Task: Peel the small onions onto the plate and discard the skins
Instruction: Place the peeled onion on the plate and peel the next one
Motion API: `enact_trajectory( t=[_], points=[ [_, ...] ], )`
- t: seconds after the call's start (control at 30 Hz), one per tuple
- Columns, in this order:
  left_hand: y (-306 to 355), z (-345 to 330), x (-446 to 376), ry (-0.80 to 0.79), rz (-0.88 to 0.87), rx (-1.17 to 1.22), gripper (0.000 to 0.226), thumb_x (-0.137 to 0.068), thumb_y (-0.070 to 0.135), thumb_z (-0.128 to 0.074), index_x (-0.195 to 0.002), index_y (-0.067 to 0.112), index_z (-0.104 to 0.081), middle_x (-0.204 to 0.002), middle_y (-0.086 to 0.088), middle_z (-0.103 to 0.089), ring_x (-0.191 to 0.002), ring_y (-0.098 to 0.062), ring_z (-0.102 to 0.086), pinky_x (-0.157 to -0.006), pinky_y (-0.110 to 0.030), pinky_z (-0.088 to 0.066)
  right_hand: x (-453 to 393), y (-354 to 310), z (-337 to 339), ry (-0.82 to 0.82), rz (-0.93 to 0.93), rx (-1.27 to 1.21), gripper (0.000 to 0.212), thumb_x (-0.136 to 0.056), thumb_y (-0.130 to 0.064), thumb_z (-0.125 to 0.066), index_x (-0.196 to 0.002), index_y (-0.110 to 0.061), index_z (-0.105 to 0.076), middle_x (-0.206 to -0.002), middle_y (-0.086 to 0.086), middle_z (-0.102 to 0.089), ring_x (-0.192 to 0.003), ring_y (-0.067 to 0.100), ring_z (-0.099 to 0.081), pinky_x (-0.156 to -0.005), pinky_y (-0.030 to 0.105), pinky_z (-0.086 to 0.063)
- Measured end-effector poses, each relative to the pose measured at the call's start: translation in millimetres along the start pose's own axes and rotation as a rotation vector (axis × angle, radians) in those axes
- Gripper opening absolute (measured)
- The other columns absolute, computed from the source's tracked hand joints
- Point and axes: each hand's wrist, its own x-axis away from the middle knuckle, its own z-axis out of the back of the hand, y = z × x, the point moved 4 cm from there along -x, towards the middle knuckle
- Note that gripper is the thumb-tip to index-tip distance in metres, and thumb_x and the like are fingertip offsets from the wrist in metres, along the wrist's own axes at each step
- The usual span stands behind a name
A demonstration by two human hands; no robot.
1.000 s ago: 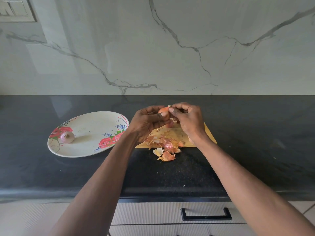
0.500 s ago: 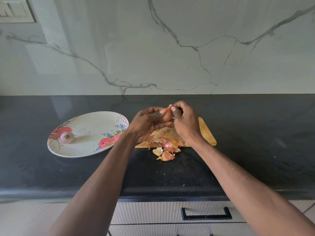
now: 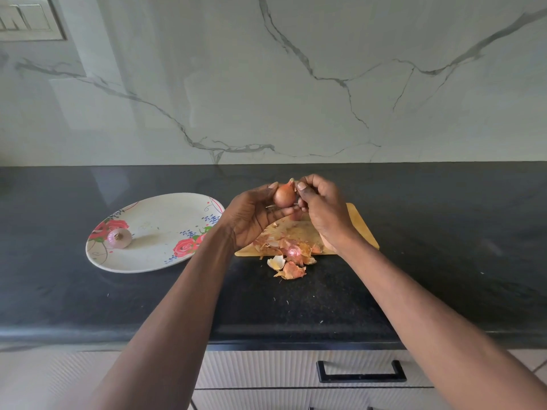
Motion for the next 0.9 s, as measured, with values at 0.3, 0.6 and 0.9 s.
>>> enact_trajectory(
  t=[0.3, 0.6, 0.9],
  points=[
    [-0.5, 0.7, -0.6, 0.064, -0.068, -0.111, 0.03, -0.088, 0.01, -0.067, -0.114, -0.006, -0.061, -0.103, -0.02, -0.069, -0.09, -0.027, -0.073, -0.076, -0.028, -0.062, -3.3, 5.9, 1.0, -0.007, -0.015, 0.061, 0.019, -0.105, -0.014, -0.049, -0.089, -0.012, -0.06, -0.076, 0.004, -0.061, -0.063, 0.016, -0.061, -0.064, 0.043, -0.061],
    [-1.7, -1.8, -1.5, 0.034, -0.036, -0.195, 0.036, -0.107, 0.024, -0.045, -0.106, -0.006, -0.064, -0.085, -0.021, -0.07, -0.071, -0.025, -0.071, -0.06, -0.025, -0.059, -6.4, 8.3, -0.1, -0.023, -0.001, 0.048, 0.016, -0.104, -0.008, -0.048, -0.092, -0.01, -0.057, -0.067, 0.004, -0.062, -0.055, 0.009, -0.056, -0.052, 0.021, -0.048],
    [-3.5, -0.2, -2.5, 0.062, -0.005, -0.208, 0.037, -0.11, 0.026, -0.038, -0.106, -0.004, -0.059, -0.079, -0.018, -0.063, -0.059, -0.02, -0.058, -0.047, -0.023, -0.051, -5.0, 9.2, -3.6, -0.05, -0.044, -0.081, 0.017, -0.103, -0.001, -0.048, -0.088, -0.007, -0.055, -0.061, 0.004, -0.061, -0.051, 0.013, -0.052, -0.053, 0.028, -0.046]
  ],
)
